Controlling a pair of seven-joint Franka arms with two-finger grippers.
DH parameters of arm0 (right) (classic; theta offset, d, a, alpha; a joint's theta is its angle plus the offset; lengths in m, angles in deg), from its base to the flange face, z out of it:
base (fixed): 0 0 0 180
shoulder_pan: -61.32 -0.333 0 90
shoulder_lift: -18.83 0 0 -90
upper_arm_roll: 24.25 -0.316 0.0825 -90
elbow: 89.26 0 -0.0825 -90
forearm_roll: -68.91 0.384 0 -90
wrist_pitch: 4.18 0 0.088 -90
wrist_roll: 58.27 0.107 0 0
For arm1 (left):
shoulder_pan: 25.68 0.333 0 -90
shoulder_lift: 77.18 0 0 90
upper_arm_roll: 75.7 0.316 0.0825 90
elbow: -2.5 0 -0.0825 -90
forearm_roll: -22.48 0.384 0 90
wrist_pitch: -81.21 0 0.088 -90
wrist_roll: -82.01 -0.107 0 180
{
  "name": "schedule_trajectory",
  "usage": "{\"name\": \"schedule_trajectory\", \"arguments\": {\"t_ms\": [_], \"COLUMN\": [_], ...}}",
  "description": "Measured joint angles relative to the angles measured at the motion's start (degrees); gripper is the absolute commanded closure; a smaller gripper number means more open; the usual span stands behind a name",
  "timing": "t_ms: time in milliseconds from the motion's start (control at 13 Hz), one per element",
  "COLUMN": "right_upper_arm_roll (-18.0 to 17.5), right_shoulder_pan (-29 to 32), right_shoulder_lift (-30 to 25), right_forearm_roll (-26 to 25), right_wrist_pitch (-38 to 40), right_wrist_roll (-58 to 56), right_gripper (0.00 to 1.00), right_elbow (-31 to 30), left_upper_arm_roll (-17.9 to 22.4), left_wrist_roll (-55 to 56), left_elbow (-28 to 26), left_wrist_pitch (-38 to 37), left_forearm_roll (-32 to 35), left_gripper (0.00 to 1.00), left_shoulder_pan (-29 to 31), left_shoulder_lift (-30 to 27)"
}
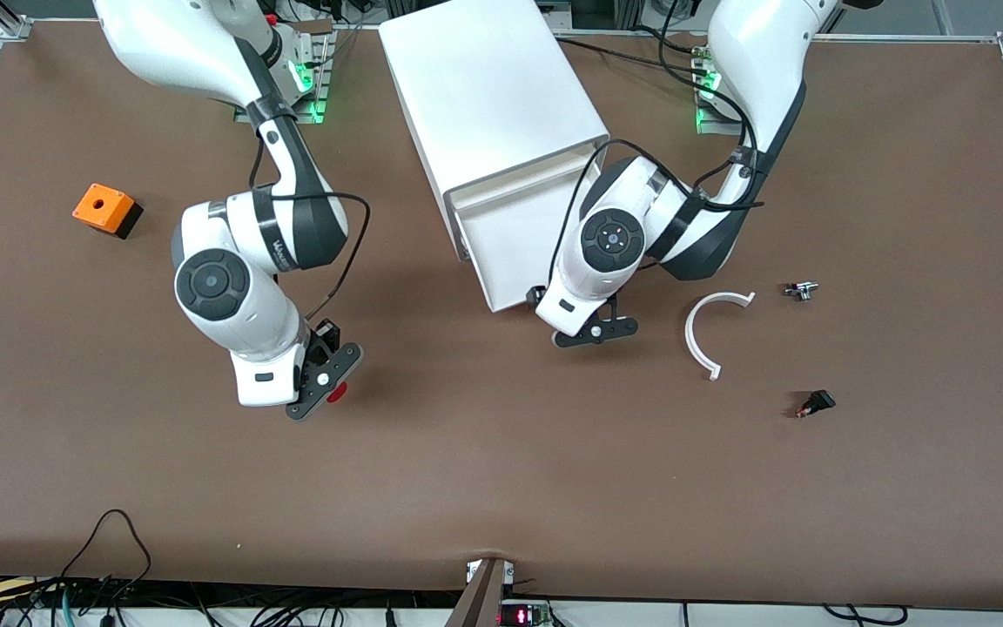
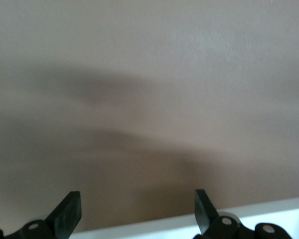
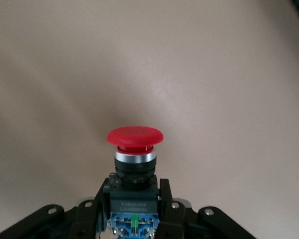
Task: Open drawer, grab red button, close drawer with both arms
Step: 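Push the drawer shut with the left gripper while the right gripper lowers the button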
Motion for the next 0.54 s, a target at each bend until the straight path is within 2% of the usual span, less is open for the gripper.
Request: {"name": "schedule_trajectory", "arguments": {"t_ms": [307,536], "right_upper_arm_roll": [0.00,0.01], "right_shoulder_pan": [1.33,1.38], "right_shoulder_lift": [0.17,-0.36], "right_forearm_roll": [0.75,0.76], "right_wrist_pitch": [-5.33,-9.70], "right_wrist_roll": [1.74,1.92], "right_gripper": [0.64,0.64], "right_elbow": [-6.52,-12.43], "left_upper_arm_roll": [-0.06,-0.39], "left_wrist_roll": [-0.11,-1.68], "left_elbow": [-0.63,-0.81], "left_wrist_pitch": [-0.44,-4.74], "left_forearm_roll": [-3.95,-6.89], "left_gripper": [0.00,0.00], "left_shoulder_pan": [0.38,0.47], "left_shoulder_lift": [0.00,0.00]}}
